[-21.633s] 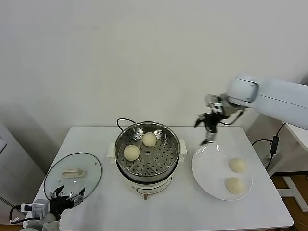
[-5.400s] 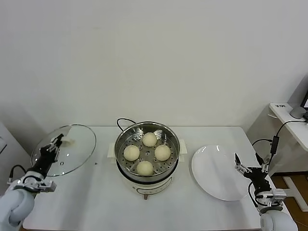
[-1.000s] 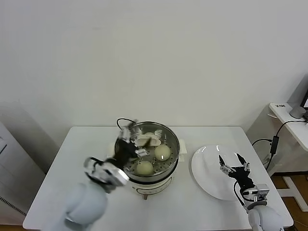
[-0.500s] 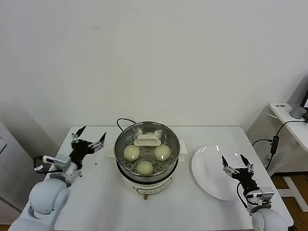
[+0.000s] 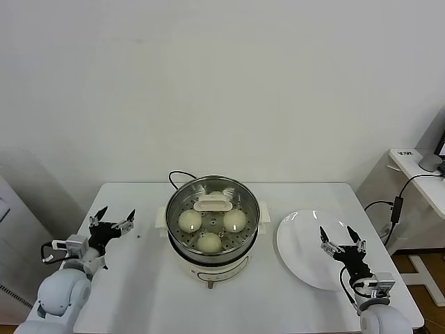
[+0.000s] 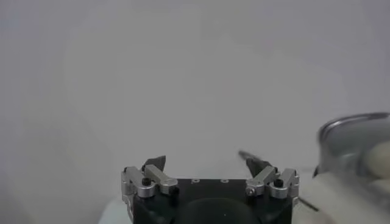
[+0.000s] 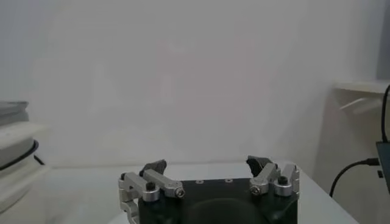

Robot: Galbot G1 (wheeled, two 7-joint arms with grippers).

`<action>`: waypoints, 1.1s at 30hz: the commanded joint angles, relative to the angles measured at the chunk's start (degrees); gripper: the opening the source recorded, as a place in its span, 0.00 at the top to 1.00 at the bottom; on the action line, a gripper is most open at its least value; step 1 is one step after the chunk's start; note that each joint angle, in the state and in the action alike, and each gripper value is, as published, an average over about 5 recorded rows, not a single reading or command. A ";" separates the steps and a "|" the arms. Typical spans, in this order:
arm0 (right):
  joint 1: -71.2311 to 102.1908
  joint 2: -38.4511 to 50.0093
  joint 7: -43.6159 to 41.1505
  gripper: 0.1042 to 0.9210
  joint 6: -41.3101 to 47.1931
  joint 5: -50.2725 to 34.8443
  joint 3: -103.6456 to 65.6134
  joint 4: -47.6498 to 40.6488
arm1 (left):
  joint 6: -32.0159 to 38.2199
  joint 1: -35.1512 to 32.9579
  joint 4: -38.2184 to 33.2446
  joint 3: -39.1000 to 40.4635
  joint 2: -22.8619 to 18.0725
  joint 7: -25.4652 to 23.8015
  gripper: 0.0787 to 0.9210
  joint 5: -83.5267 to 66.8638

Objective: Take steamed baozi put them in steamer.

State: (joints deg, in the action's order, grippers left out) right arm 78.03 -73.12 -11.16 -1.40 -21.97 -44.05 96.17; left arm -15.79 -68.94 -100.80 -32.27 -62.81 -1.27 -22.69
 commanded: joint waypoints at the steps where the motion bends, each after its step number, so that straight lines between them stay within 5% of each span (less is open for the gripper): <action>1: 1.09 -0.34 1.44 0.12 0.97 -0.46 -0.07 0.80 | 1.72 -1.32 6.36 -1.03 -1.78 -0.20 0.12 -0.31; 33: 1.81 -0.70 0.39 0.12 2.89 -0.62 -1.42 0.61 | 1.03 -3.58 3.74 -2.35 -1.94 -0.33 0.12 -1.97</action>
State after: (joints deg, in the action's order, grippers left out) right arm 79.72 -73.78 -10.58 0.86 -22.76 -45.10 96.86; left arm -14.59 -72.21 -96.93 -34.62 -64.61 -1.50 -24.55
